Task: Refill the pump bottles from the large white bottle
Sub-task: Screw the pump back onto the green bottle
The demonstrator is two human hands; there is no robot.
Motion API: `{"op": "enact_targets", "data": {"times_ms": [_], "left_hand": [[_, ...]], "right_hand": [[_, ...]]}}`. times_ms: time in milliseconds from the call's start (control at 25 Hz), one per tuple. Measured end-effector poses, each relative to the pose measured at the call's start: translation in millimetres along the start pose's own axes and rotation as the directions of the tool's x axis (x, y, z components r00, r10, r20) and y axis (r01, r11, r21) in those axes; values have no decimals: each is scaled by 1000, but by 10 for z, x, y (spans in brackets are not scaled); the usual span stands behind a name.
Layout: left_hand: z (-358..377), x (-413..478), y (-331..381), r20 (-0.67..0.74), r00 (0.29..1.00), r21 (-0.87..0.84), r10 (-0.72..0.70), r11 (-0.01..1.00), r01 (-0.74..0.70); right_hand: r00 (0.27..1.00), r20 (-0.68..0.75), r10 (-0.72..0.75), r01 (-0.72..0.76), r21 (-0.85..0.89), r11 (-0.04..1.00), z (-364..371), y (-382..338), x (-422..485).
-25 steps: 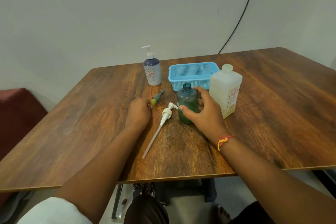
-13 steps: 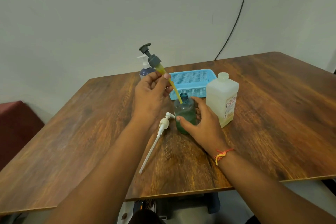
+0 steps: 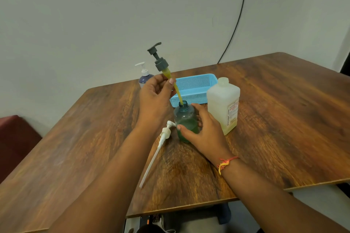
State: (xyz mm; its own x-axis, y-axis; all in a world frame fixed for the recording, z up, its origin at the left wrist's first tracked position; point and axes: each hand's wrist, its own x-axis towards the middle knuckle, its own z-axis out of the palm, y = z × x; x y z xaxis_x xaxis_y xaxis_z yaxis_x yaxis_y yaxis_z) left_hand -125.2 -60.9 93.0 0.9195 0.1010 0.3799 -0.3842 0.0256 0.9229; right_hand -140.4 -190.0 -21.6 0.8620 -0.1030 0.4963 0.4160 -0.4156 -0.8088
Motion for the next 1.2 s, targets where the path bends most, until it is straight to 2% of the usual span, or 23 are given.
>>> {"op": "enact_targets", "data": {"times_ms": [240, 480, 760, 1200], "left_hand": [[-94, -99, -366, 142, 983, 112, -118, 988, 103], [-146, -152, -421, 216, 964, 22, -152, 988, 151], [-43, -121, -268, 120, 987, 28, -102, 995, 99], [-113, -153, -381, 158, 984, -12, -76, 997, 79]], "right_hand": [[1000, 4, -5, 5, 24, 1000, -20, -2, 1], [1000, 10, -13, 13, 9, 1000, -42, -4, 12], [1000, 30, -6, 6, 20, 1000, -63, -30, 0], [999, 32, -26, 25, 21, 999, -76, -44, 15]]}}
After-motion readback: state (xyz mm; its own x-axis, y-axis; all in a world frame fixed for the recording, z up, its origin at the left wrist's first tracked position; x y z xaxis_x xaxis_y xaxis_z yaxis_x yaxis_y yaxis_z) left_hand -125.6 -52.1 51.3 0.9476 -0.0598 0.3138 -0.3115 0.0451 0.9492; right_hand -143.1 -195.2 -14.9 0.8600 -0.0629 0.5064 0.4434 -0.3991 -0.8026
